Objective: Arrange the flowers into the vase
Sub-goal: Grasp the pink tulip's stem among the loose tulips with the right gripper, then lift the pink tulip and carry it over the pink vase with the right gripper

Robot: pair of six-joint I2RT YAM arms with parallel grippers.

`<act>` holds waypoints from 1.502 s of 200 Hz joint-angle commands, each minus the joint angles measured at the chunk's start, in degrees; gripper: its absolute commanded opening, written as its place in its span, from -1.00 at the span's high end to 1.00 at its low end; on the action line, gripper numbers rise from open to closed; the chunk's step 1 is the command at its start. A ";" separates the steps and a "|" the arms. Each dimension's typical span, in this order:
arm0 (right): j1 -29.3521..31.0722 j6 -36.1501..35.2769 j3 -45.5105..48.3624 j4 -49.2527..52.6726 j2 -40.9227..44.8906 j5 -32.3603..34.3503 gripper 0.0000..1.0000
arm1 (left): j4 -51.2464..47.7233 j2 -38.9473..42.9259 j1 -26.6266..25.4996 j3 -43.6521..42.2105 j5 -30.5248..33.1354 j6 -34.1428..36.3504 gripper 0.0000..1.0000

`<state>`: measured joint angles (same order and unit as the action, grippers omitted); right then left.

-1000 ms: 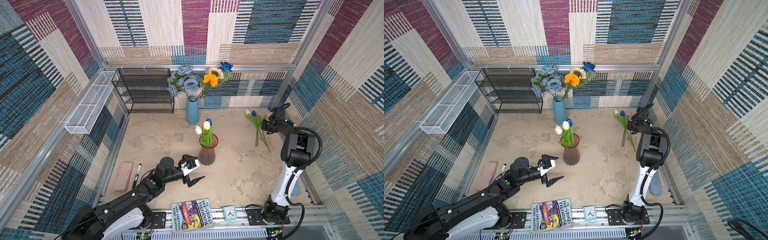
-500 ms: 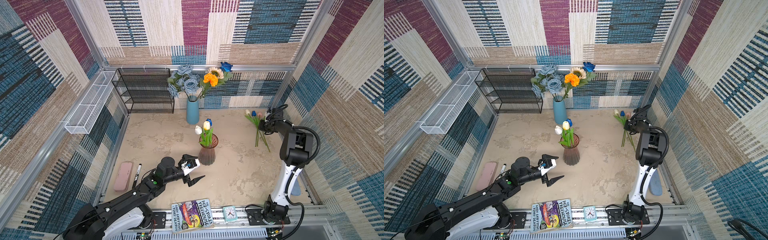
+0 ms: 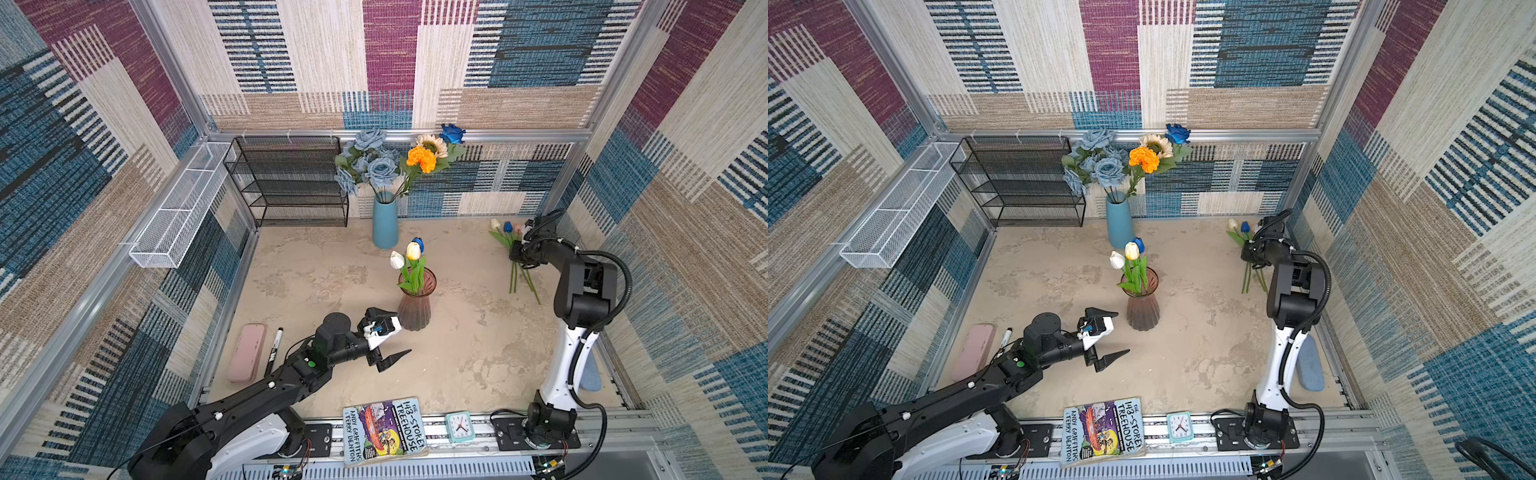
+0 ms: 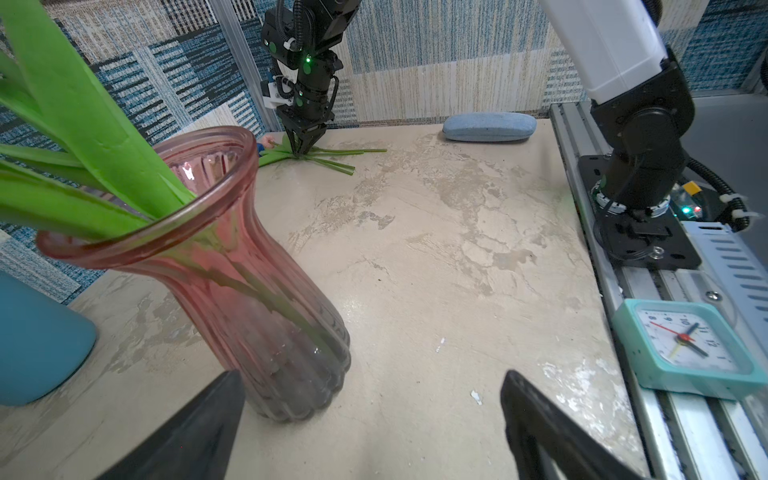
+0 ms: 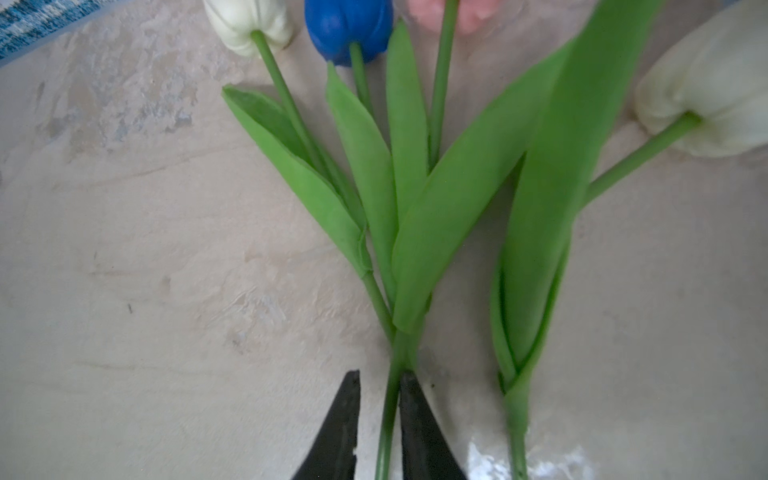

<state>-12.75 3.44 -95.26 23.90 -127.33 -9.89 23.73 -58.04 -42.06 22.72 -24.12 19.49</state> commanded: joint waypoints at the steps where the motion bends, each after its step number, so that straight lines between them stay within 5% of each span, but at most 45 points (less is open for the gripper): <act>1: 0.27 0.86 -1.22 0.09 -0.92 1.65 0.60 | 1.10 0.24 -0.01 0.48 0.44 -0.59 -0.98; 85: 0.27 1.74 -1.06 0.07 -1.53 3.87 0.57 | 1.30 0.03 -0.01 0.49 0.79 -0.59 -0.97; 169: 0.43 2.77 1.45 -1.87 1.25 3.82 0.89 | 1.41 1.22 -0.01 0.13 1.01 -0.95 -0.98; 254: 0.45 8.71 14.07 -12.20 21.45 -5.12 1.00 | -2.28 4.16 -0.02 2.06 0.58 0.06 -0.98; 300: 1.01 8.79 28.97 -30.54 41.03 -15.52 1.00 | 3.09 9.90 -0.03 0.30 0.66 -1.65 -0.98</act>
<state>-12.19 11.73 -72.10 7.77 -93.97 -16.93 21.82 -50.76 -42.06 23.94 -22.87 19.42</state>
